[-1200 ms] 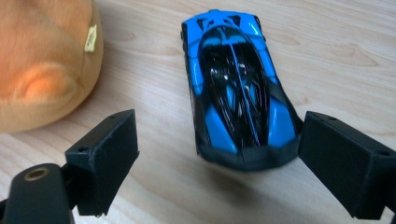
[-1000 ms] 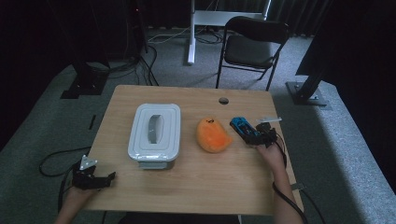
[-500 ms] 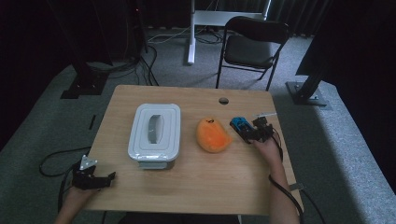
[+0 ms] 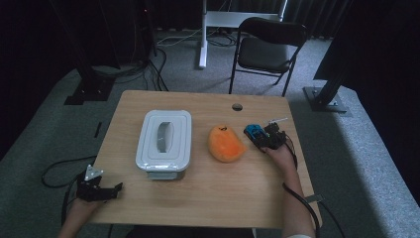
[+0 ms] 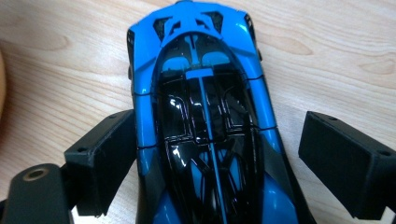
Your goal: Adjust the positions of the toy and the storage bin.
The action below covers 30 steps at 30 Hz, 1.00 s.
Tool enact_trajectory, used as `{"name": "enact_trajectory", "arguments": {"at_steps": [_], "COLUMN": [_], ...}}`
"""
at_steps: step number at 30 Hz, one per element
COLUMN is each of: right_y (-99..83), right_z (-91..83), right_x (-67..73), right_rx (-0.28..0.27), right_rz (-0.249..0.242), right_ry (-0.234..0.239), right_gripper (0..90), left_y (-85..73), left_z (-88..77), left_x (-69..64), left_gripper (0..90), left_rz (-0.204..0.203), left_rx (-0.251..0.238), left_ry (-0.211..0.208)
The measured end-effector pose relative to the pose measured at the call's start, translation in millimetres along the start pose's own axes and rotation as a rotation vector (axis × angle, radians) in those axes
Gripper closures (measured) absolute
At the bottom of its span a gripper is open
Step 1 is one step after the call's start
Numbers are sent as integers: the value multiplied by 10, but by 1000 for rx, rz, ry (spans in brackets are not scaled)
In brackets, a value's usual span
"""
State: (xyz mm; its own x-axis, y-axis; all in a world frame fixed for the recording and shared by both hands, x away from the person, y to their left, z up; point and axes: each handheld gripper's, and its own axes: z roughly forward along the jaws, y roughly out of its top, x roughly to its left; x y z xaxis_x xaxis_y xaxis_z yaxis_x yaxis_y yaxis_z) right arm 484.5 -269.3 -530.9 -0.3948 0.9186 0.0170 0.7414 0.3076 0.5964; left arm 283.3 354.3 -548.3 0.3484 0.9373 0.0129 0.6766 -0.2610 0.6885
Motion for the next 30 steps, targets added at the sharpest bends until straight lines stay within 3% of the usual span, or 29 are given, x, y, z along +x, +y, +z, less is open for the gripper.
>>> {"name": "enact_trajectory", "arguments": {"at_steps": [3,12,22,30], "right_y": [-8,-26,-66,-80], "right_z": [28,17,-33,-112], "right_x": [-15,26,17,52], "right_rx": [-2,0,-3,1], "right_rz": [20,-43,-5,-1], "right_ry": [18,14,34,6], "right_gripper": [129,227,254,256], "left_y": [-1,-2,-3,-3], "left_z": [-1,-2,-3,-3], "left_x": [0,0,0,0], "left_gripper": [3,3,3,3], "left_rz": [1,1,1,1], "left_rx": [0,0,0,0], "left_ry": [-1,-1,-1,-1]}}
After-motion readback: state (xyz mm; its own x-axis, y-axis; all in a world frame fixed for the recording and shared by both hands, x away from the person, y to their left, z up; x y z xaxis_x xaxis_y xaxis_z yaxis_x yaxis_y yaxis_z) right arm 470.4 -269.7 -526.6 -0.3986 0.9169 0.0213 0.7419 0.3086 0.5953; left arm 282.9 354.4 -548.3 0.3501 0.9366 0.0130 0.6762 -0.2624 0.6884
